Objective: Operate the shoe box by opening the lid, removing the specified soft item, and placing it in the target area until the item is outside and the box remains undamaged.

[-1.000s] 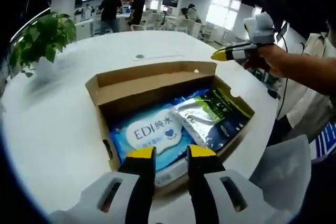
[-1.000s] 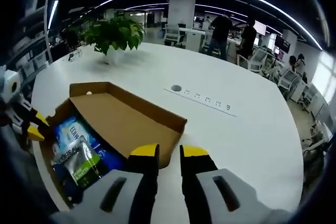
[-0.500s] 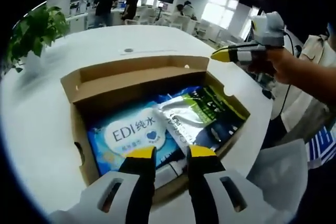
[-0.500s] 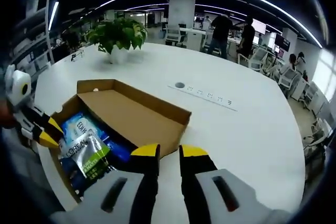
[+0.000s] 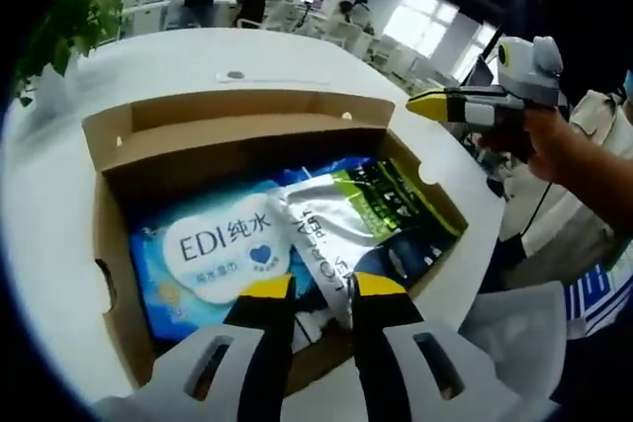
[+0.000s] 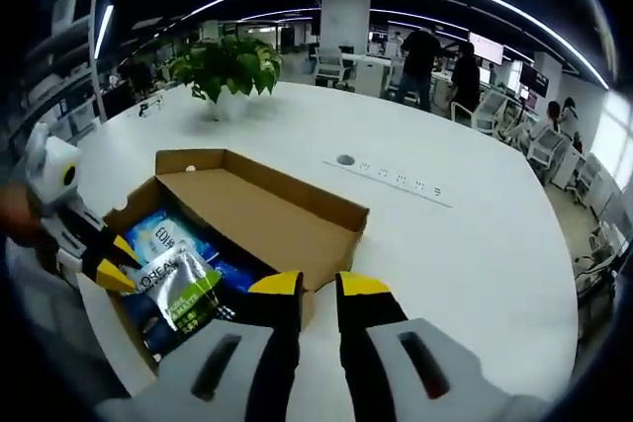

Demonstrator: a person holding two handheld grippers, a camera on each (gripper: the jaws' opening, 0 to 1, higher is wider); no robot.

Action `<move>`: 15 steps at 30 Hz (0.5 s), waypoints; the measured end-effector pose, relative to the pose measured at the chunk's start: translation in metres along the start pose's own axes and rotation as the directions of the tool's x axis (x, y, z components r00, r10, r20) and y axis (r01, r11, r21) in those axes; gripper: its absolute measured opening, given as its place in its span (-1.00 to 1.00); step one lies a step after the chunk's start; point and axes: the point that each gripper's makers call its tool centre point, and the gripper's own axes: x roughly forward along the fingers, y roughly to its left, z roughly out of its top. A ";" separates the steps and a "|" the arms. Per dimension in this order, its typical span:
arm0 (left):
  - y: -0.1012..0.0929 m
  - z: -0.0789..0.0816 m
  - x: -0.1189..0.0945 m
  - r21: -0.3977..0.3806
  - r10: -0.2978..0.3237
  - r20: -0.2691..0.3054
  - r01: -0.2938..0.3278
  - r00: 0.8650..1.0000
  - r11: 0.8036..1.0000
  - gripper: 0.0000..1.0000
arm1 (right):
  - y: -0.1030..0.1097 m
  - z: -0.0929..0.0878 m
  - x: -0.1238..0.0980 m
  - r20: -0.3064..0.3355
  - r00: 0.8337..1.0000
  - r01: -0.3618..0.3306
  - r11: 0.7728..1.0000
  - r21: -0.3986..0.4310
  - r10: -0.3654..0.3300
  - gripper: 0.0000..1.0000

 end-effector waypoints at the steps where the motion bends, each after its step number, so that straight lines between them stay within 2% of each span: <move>1: -0.001 -0.001 0.001 -0.005 -0.001 -0.009 0.001 1.000 1.000 -0.59 | 0.001 -0.001 0.000 -0.002 1.000 -0.003 1.000 0.000 0.003 -0.78; 5: -0.002 -0.005 0.006 -0.025 -0.008 -0.027 0.007 1.000 1.000 -0.64 | 0.002 -0.001 -0.003 0.004 1.000 -0.005 1.000 0.002 0.005 -0.79; 8: -0.008 -0.005 0.007 -0.048 -0.033 -0.030 0.032 0.999 0.998 -0.78 | 0.004 -0.002 -0.005 0.006 1.000 -0.006 1.000 0.003 0.006 -0.79; 11: -0.007 -0.007 0.009 -0.041 -0.024 -0.056 0.022 0.998 0.999 -0.94 | 0.005 -0.003 -0.007 0.009 1.000 -0.007 1.000 0.007 0.007 -0.79; 15: -0.008 -0.007 0.008 -0.039 -0.029 -0.056 0.027 0.998 0.999 -1.00 | 0.007 -0.004 -0.011 0.011 1.000 -0.008 1.000 0.012 0.008 -0.80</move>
